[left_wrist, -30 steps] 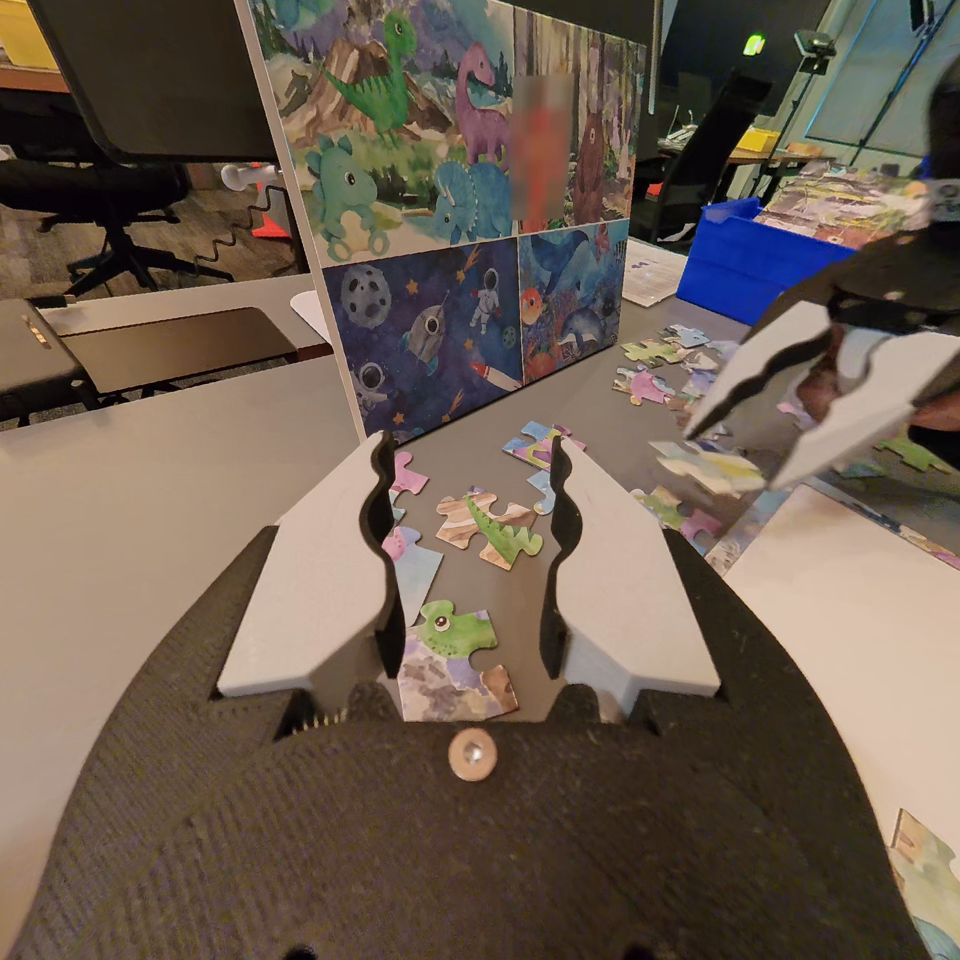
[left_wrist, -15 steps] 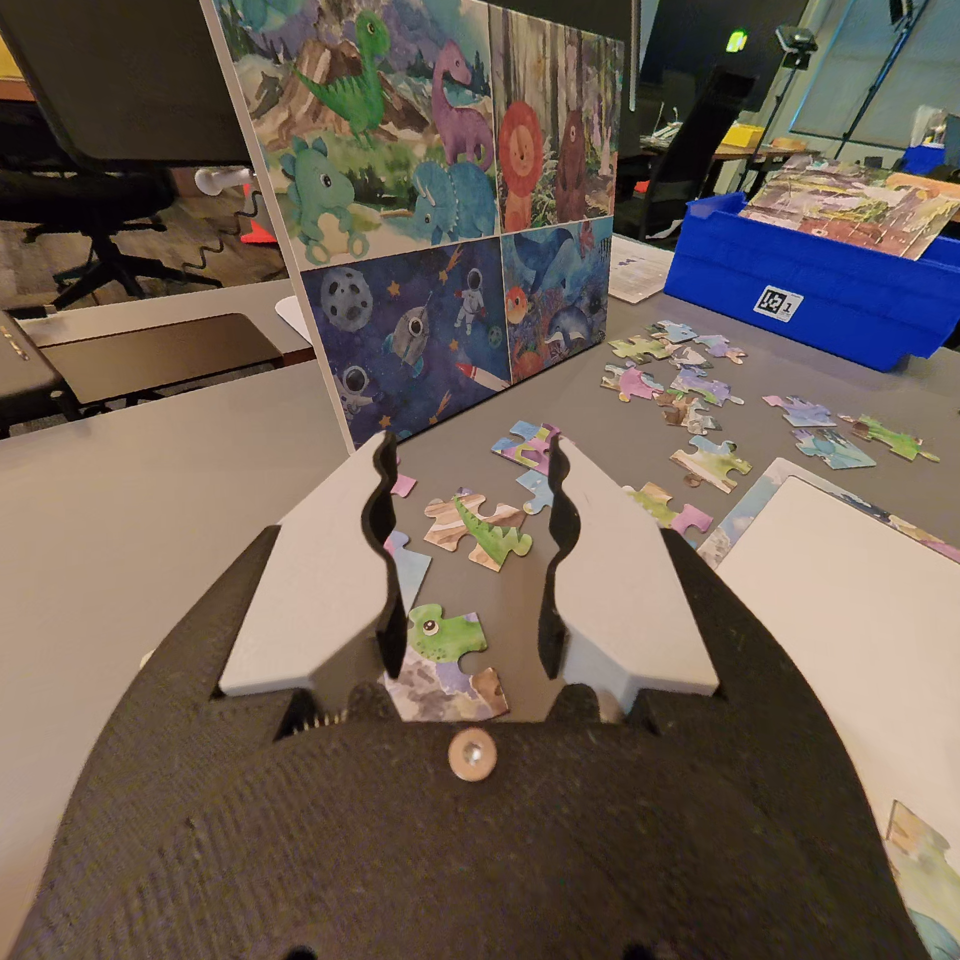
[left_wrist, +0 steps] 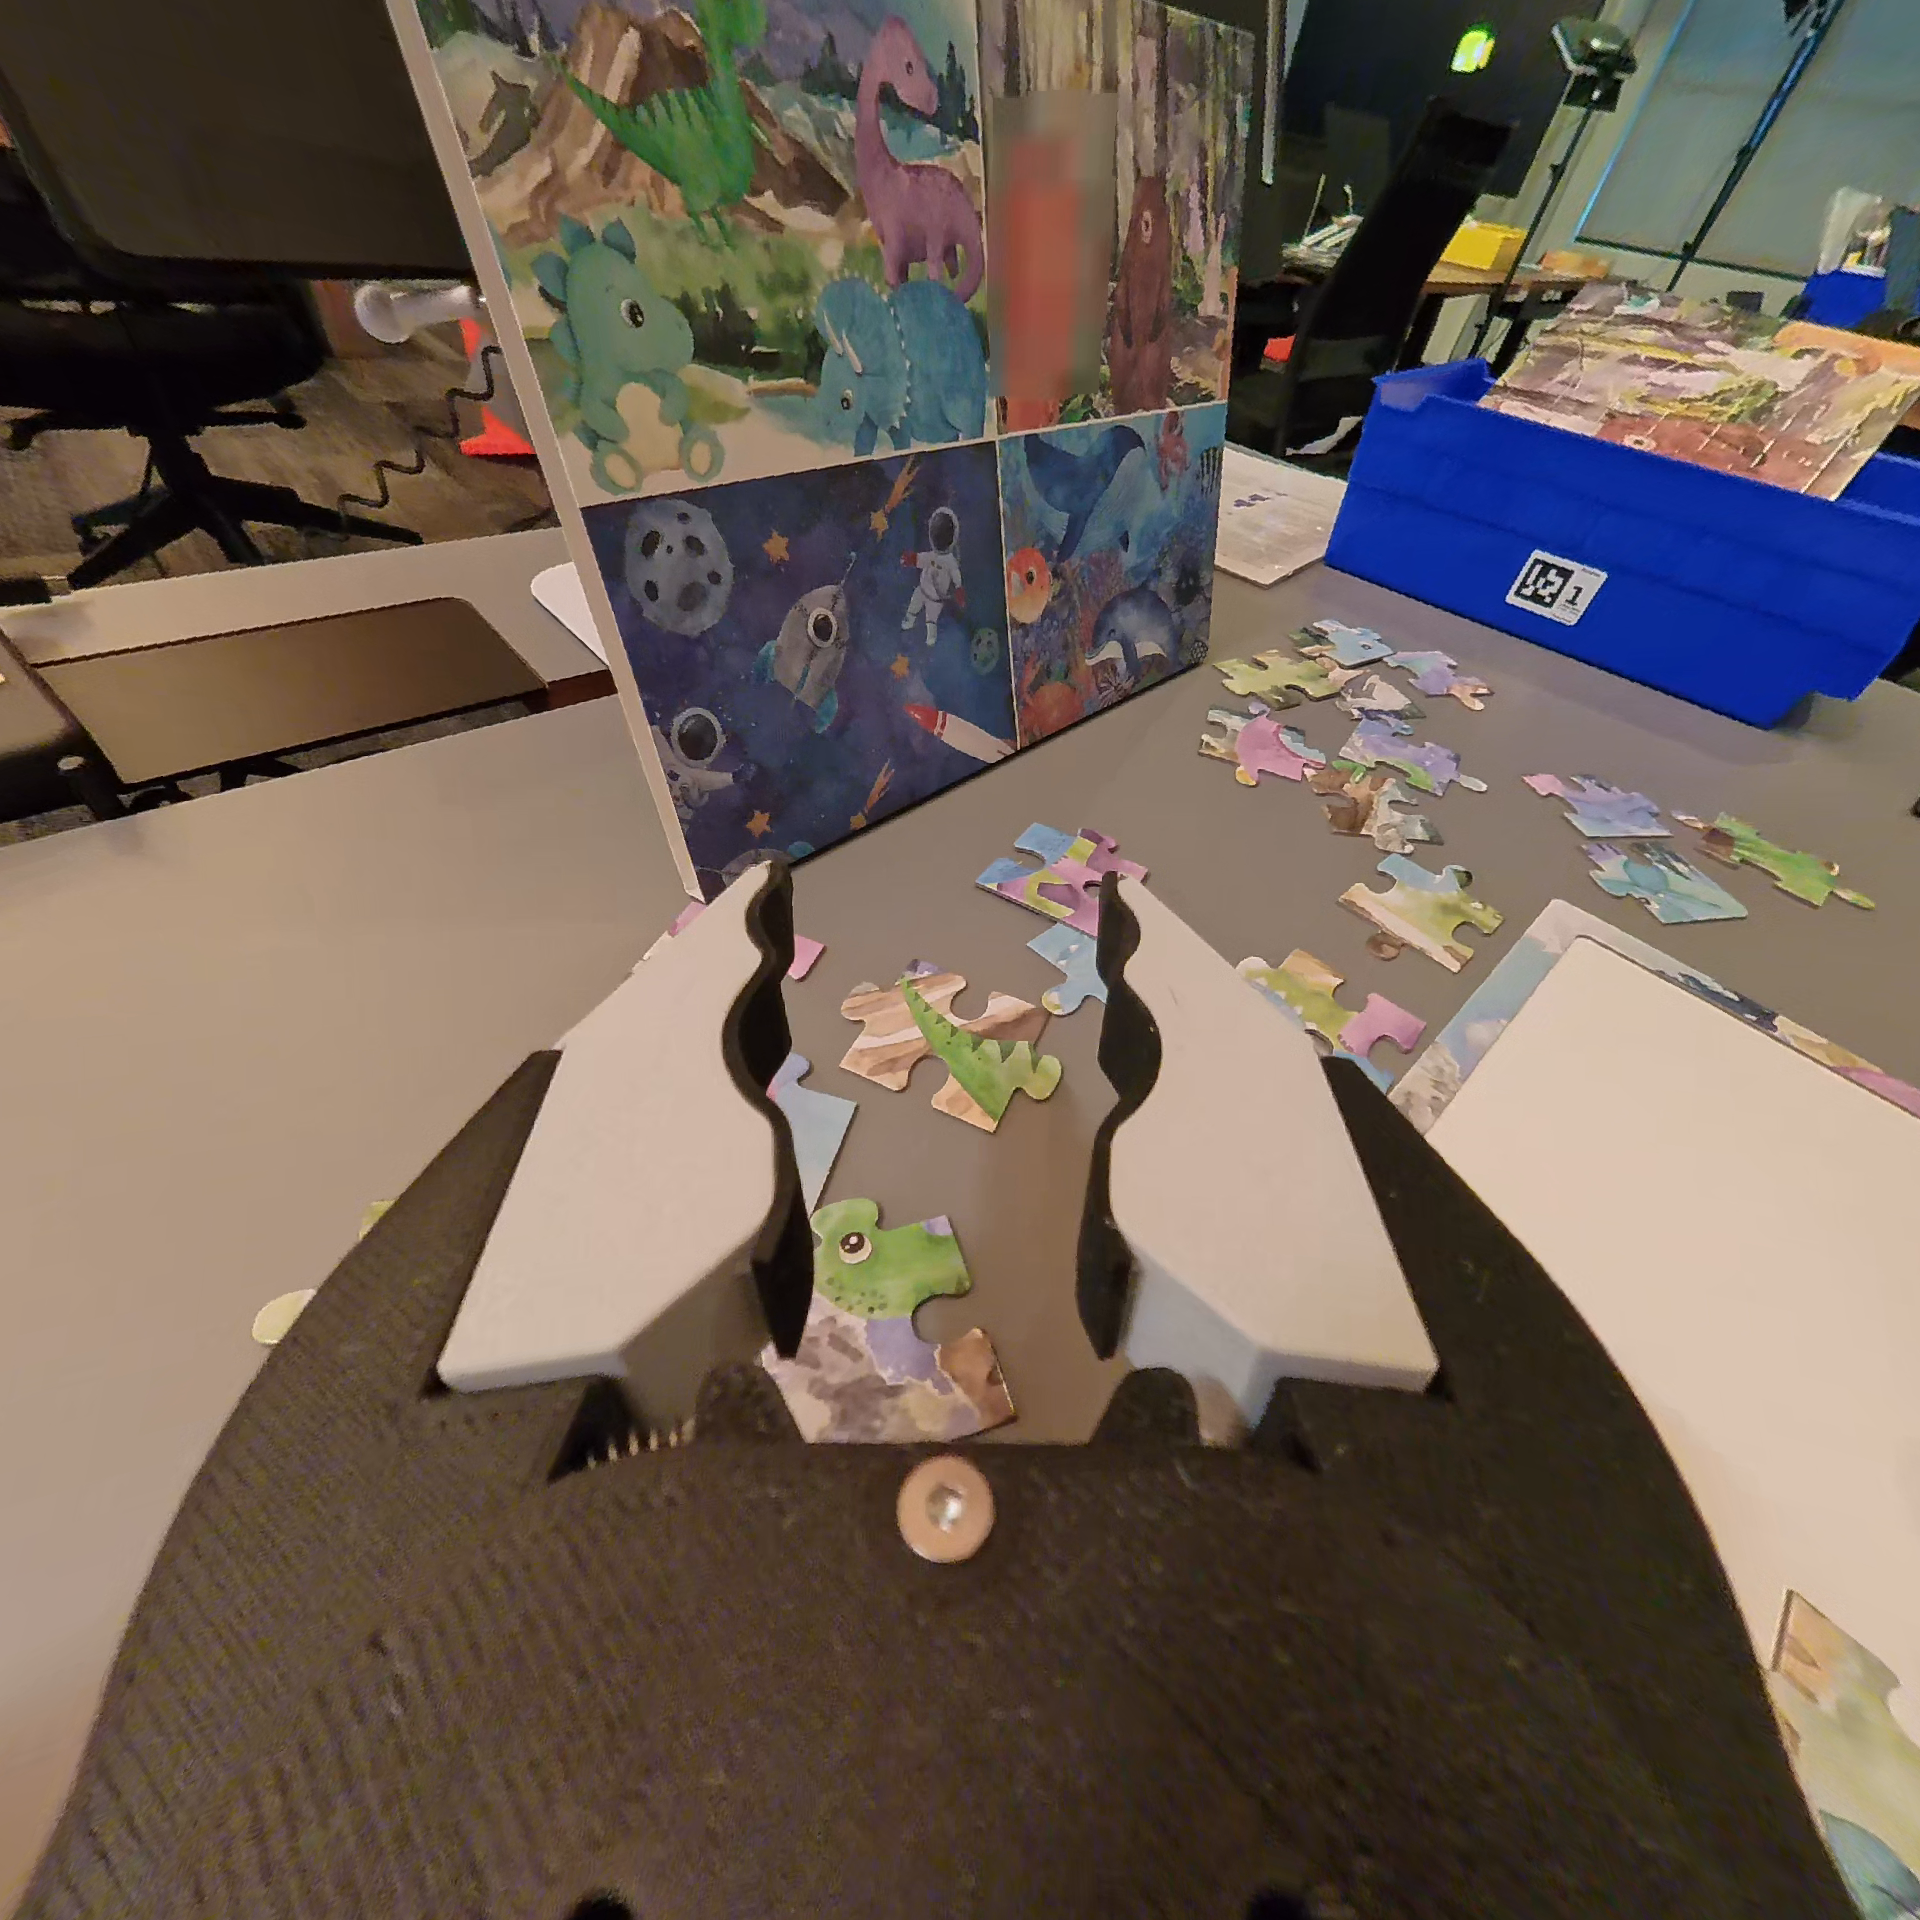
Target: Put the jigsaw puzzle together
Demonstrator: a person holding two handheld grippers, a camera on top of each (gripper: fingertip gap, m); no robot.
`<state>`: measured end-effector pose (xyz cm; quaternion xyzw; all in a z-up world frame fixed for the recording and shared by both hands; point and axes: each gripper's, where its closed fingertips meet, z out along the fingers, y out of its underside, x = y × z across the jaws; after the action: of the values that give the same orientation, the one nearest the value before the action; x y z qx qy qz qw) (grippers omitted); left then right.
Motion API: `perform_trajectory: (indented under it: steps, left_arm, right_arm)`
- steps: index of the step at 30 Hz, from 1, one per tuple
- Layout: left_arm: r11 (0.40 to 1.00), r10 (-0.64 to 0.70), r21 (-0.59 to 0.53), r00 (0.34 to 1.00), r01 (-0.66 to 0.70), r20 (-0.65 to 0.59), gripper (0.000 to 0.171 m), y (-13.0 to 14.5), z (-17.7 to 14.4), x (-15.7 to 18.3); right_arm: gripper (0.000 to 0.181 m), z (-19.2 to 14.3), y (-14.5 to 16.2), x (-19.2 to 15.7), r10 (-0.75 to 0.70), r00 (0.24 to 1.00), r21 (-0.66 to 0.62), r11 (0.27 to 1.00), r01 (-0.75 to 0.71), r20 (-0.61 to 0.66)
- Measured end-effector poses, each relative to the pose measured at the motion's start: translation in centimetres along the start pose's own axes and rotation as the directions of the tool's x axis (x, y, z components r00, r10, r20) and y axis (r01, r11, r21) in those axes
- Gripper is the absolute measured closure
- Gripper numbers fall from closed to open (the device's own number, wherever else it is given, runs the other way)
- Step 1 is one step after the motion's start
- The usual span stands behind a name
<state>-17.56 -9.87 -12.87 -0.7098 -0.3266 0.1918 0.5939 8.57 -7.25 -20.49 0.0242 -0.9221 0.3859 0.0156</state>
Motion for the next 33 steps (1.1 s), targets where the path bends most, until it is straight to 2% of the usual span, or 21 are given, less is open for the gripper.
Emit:
perform_trajectory:
  steps: [23, 33]
  left_arm:
    - [1.0, 0.01, -0.009, 1.0, -0.01, 0.0, 0.114, 0.1, 0.1, 0.1]
    - [1.0, 0.015, -0.013, 1.0, -0.015, 0.001, 0.115, 0.1, 0.1, 0.2]
  right_arm:
    - [0.133, 0.2, -0.7, -0.2, -0.002, 1.0, 0.047, 0.999, 0.002, 0.006]
    - [0.137, 0.3, -2.1, -1.6, 0.001, 0.997, 0.11, 0.994, -0.009, 0.072]
